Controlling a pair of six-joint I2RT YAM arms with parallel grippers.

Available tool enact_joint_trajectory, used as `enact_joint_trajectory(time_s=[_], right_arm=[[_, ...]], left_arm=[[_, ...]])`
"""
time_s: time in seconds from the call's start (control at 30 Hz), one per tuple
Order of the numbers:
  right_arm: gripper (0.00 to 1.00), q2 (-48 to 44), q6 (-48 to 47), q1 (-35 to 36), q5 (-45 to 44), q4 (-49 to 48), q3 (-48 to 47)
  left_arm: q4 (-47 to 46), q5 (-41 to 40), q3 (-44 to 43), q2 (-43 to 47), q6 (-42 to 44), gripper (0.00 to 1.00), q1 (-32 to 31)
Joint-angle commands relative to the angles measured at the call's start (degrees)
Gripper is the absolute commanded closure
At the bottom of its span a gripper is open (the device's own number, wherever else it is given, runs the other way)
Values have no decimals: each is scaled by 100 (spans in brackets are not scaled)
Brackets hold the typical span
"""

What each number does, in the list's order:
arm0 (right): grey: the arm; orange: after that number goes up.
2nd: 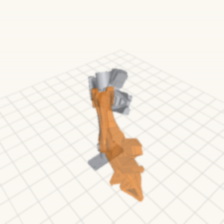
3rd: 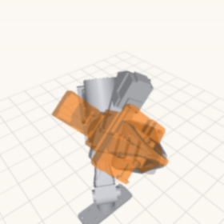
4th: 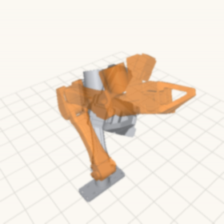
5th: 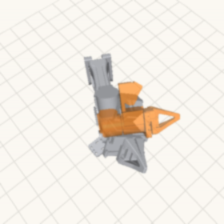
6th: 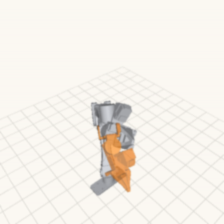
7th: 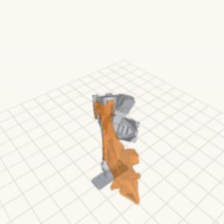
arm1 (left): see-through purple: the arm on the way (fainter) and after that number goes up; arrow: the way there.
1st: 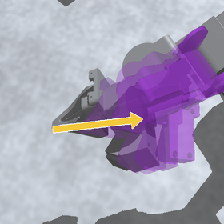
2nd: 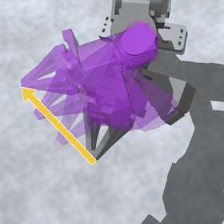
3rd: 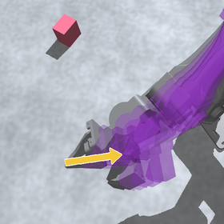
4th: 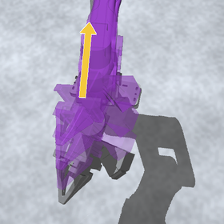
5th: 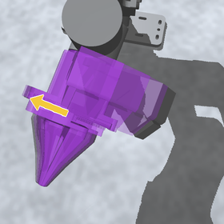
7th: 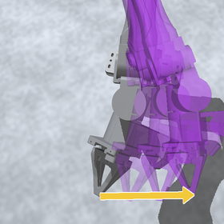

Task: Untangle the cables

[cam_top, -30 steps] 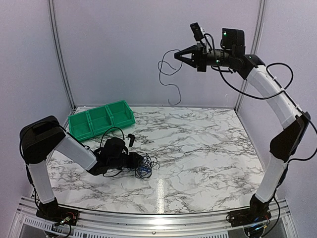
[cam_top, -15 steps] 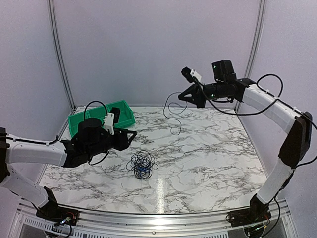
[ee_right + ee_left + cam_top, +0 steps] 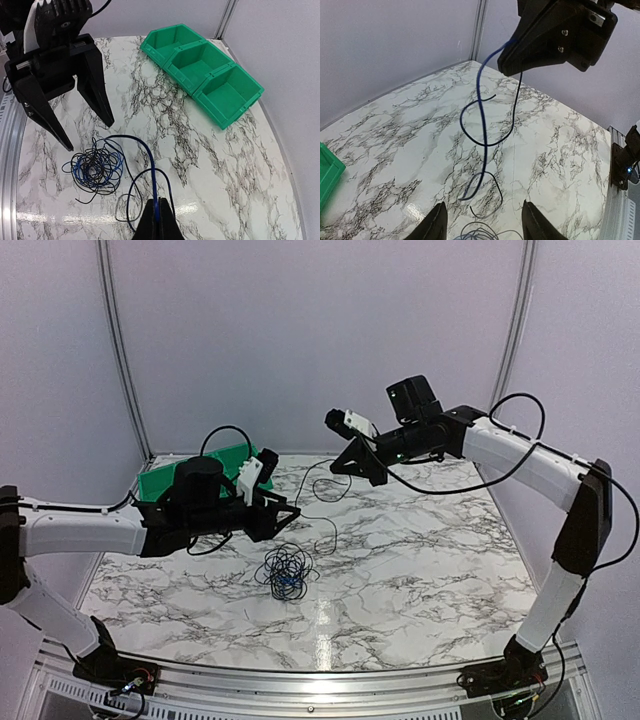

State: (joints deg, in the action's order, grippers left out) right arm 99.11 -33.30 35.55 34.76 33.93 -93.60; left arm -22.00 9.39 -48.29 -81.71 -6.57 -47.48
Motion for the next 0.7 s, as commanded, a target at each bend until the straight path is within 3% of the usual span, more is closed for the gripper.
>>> enact_joint_trajectory(time_s=[0.0,0.1,0.43,0.67], right_arm=[[100,47,-78,272,-113,145,-355],[100,31,-94,328,-186,162,-292],[100,-59,-106,327,-259,132,-195],[98,-234,-82,81,-439,-36,534]], left_arm=[[-46,500,-300,-297,294,50,-27],[-50,560,-430,-403,336,57,-25],[-154,-202,-359,-309,316,99,-23],[-153,-570,-413,193,49,100,98]])
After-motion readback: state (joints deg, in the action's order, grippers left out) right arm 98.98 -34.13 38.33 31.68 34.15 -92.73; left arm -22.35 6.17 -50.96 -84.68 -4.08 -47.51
